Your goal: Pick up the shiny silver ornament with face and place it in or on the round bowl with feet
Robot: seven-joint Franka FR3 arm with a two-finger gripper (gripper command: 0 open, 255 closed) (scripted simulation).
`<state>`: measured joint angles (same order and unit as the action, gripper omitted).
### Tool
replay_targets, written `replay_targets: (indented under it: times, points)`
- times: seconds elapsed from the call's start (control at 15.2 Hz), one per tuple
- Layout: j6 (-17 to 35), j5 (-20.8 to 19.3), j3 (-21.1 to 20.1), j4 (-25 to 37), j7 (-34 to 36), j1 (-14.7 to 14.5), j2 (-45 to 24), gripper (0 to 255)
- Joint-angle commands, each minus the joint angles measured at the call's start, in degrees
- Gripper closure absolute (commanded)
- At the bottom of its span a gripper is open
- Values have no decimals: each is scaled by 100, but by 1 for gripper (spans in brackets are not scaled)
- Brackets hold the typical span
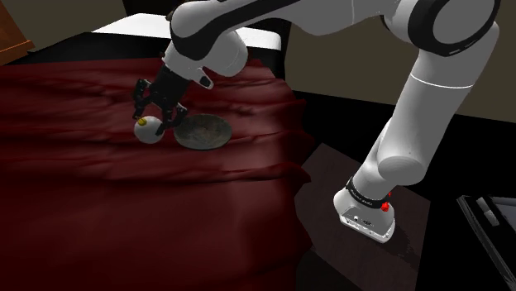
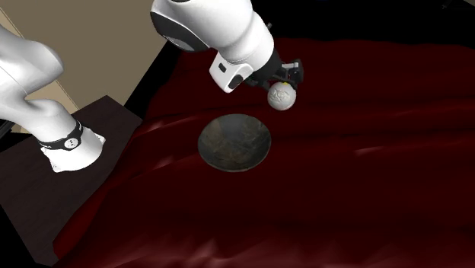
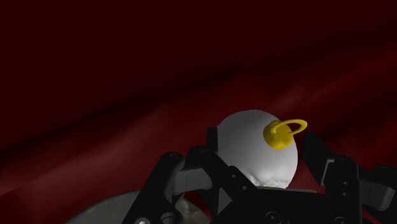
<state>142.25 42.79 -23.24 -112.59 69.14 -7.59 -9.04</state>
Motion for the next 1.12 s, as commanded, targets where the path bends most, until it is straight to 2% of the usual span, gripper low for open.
replay_targets:
  times: [0.0, 0.4, 0.73, 1.06]
  points:
    - [-114, -69, 15, 68, 109, 3, 67, 255]
    - [-442, -249, 55, 284, 397, 20, 234, 255]
    - [-917, 261, 309, -457, -328, 408, 1023, 255]
    - [-1476, 502, 709, -1041, -932, 710, 1696, 255]
